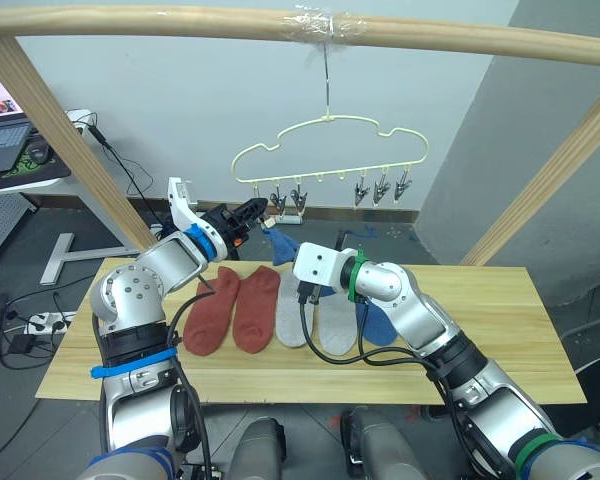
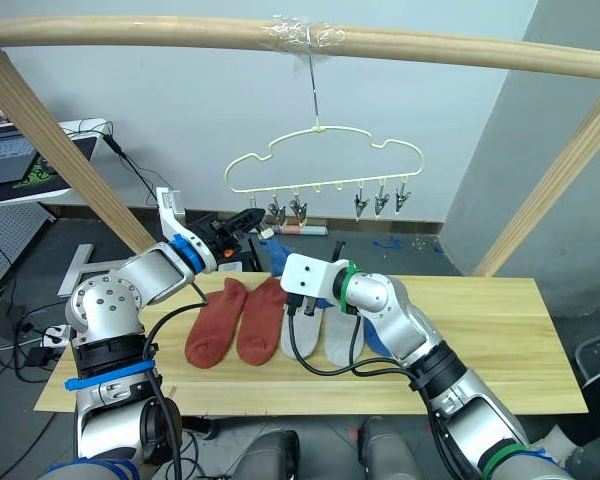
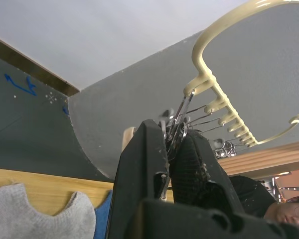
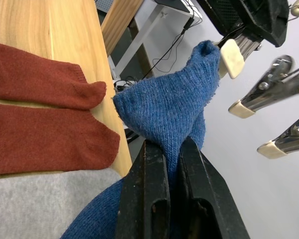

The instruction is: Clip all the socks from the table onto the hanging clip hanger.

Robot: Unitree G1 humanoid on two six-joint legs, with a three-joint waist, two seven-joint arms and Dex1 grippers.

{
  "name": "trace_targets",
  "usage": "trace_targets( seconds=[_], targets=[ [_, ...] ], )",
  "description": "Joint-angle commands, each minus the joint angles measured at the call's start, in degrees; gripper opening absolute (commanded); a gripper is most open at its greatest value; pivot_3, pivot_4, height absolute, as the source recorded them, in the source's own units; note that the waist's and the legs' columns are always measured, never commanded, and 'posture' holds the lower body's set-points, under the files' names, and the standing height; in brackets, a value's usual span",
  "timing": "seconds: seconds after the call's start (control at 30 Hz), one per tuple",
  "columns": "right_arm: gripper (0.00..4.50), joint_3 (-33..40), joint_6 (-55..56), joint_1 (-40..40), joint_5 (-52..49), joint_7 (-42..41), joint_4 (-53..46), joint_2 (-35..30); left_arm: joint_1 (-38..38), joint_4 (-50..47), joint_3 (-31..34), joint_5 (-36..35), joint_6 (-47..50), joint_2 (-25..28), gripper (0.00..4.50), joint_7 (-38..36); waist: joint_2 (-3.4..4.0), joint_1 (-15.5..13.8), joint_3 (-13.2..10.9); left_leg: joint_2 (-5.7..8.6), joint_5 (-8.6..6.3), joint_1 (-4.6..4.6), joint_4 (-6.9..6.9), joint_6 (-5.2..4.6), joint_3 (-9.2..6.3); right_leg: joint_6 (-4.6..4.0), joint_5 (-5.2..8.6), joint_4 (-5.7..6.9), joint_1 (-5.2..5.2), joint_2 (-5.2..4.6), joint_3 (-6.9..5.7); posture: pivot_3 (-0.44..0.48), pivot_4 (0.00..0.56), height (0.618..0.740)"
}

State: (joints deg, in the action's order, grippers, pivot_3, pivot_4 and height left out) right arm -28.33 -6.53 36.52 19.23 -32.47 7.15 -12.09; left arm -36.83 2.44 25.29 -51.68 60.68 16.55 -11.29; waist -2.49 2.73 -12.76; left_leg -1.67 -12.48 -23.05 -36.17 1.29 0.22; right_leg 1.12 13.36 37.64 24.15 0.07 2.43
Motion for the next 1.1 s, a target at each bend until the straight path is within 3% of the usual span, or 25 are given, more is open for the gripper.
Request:
trace_targets(
  seconds=[0.03, 1.1],
  targets=[
    [0.03, 0.0, 1.7, 0.3, 0.5, 0.0, -1.7, 0.2, -1.1, -1.8, 0.5, -1.4, -0.7, 0.1, 0.25, 0.2, 0.00, 0.0, 0.0, 0.00, 0.00, 0.00, 0.01, 0.00, 0.00, 0.00, 0.00, 0.00, 0.00, 0.00, 0.00, 0.001, 0.216, 0.740],
    [0.03, 0.7, 3.8, 2.3, 1.2, 2.4, -0.9, 2.6, -0.7, -2.6, 0.1, -2.9, -0.6, 0.5, 0.25, 0.5, 0.00, 0.0, 0.0, 0.02, 0.04, -0.02, 0.05, 0.08, -0.02, 0.00, 0.00, -0.02, 0.01, -0.03, -0.04, 0.005, 0.196, 0.740]
  ],
)
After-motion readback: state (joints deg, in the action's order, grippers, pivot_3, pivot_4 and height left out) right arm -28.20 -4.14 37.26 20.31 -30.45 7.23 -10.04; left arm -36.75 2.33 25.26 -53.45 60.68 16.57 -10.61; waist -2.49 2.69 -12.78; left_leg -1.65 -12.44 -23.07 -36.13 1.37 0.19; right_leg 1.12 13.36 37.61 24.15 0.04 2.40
